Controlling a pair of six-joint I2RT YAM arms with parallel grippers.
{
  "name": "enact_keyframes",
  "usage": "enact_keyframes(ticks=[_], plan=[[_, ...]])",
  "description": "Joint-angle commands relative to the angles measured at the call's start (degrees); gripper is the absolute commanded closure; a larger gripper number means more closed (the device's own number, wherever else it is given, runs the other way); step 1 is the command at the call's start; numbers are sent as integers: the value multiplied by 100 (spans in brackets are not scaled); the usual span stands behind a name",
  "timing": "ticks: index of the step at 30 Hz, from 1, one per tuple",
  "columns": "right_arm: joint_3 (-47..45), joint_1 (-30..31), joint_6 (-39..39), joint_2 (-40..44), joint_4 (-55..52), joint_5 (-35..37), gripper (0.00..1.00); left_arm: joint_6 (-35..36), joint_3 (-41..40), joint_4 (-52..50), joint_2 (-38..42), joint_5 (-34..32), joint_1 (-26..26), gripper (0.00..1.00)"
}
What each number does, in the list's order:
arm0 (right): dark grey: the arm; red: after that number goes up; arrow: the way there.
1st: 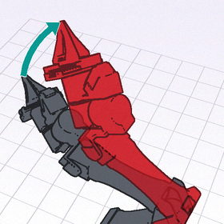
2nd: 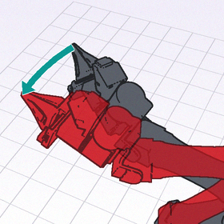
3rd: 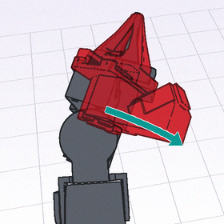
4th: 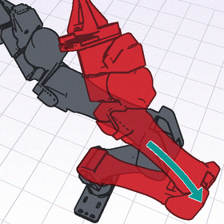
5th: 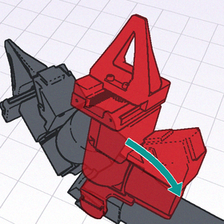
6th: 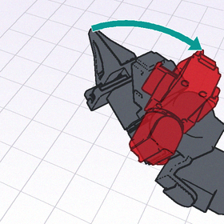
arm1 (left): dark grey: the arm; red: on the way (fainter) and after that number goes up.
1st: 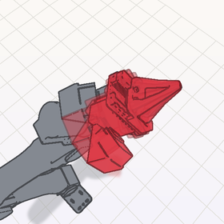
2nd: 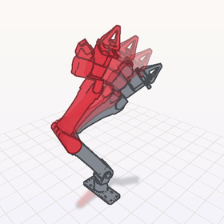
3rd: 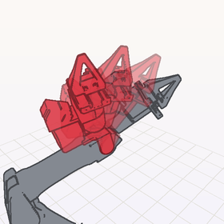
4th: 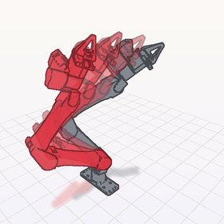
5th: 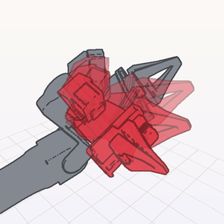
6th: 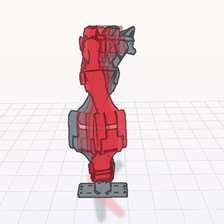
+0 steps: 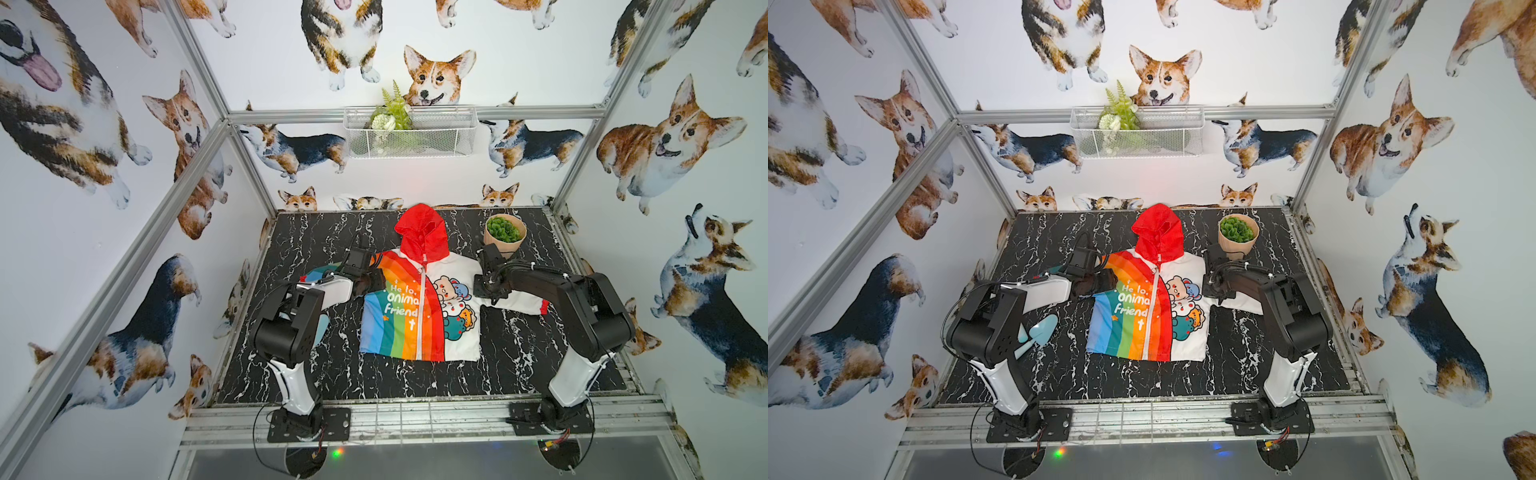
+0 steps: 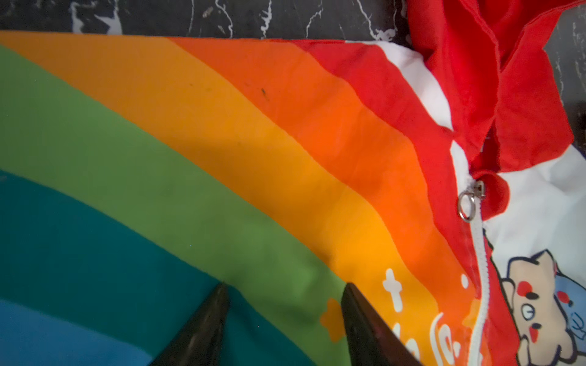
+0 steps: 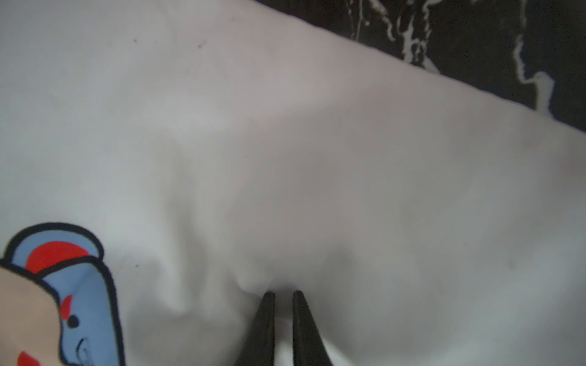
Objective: Unzip the jacket
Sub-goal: Flatten out the jacket at the center of the board.
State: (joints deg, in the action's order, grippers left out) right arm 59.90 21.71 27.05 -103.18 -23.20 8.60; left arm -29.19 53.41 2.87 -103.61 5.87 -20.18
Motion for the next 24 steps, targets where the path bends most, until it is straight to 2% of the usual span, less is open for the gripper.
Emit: enact_keyframes(ticks=[1,5,8,14,17,19,21,24], plan=[[23,-74,-72,-219,-598,82,85,-227,-202,-599,-30,79,-42,39],[138,-150,-136,-256,-633,37,84,-236,-264,-579,17,104,-124,38],[115,-150,-237,-92,-554,-110,80,-219,-165,-578,111,269,-159,30],[-99,-44,-273,1125,-566,-183,48,-50,200,-1007,1083,408,-192,0],[-442,149,-117,1921,-554,-142,43,117,277,-1493,1700,85,-251,0],[-762,277,127,2427,-592,-206,42,160,234,-1866,2075,-259,-381,0],[-1085,466,407,2883,-720,-225,43,96,129,-2270,2382,-561,-609,0],[-1495,808,798,3404,-1036,-166,43,-114,-169,-2817,2866,-1138,-1254,2]])
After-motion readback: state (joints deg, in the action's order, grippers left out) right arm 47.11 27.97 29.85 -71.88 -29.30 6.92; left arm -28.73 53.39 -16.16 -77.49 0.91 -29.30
